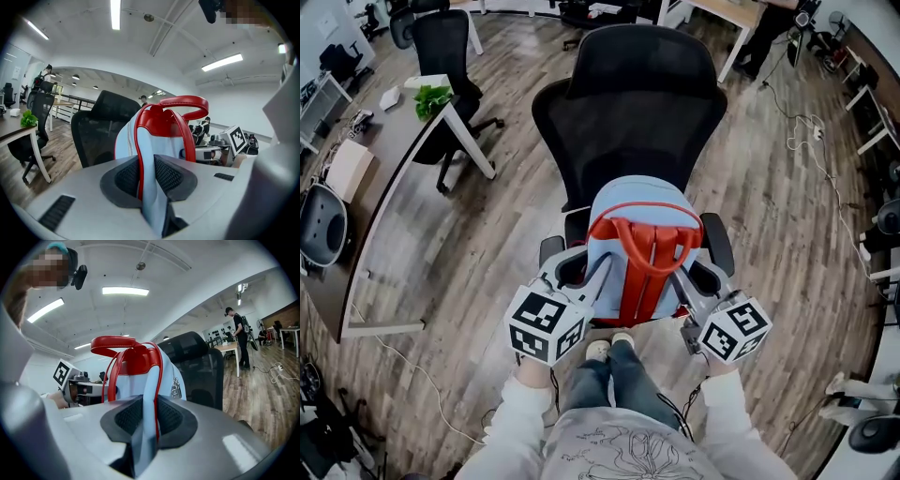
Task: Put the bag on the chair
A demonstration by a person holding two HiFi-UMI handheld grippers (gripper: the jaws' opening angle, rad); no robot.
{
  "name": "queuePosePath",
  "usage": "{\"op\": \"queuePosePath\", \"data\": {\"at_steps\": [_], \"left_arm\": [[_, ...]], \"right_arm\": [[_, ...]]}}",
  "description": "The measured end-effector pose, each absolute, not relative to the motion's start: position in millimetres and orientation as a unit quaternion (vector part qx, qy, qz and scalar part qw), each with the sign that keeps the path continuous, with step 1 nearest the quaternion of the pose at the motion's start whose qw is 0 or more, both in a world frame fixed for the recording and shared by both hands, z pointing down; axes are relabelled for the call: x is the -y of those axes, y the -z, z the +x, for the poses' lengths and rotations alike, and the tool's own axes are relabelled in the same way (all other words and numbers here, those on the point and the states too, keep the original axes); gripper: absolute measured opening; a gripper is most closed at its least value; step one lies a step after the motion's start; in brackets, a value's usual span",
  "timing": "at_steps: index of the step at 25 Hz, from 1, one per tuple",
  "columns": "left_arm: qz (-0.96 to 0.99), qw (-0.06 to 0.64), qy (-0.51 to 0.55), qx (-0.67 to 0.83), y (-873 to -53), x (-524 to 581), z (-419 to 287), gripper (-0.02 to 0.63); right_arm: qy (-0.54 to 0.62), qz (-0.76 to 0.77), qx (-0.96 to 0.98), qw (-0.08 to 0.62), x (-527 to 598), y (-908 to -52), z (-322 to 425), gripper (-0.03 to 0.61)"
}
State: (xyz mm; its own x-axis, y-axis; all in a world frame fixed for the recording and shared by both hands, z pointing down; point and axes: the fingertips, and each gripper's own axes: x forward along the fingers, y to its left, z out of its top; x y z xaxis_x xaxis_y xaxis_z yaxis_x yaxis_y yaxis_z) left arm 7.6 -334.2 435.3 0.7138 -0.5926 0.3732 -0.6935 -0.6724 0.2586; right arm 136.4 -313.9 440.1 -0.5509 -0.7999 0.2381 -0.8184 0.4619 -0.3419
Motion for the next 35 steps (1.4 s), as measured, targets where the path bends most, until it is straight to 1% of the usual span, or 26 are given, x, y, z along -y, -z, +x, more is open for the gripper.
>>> {"op": "queuePosePath", "data": {"at_steps": [11, 17, 26, 35], "left_arm": [[0.886, 0.234, -0.162, 0.366, -501, 355, 19, 0.083], [0.879, 0.244, -0.180, 0.367, -538, 361, 25, 0.083], [0.867, 0.260, -0.229, 0.357, -602, 362, 31, 0.084], [0.861, 0.243, -0.288, 0.341, -663, 363, 39, 0.087]], "right_arm": [[-0.247, 0.449, 0.857, 0.060, 339, -505, 148, 0.087], [-0.256, 0.437, 0.858, 0.086, 348, -543, 154, 0.087], [-0.266, 0.413, 0.857, 0.152, 349, -609, 160, 0.091], [-0.253, 0.384, 0.859, 0.227, 352, -672, 167, 0.092]]}}
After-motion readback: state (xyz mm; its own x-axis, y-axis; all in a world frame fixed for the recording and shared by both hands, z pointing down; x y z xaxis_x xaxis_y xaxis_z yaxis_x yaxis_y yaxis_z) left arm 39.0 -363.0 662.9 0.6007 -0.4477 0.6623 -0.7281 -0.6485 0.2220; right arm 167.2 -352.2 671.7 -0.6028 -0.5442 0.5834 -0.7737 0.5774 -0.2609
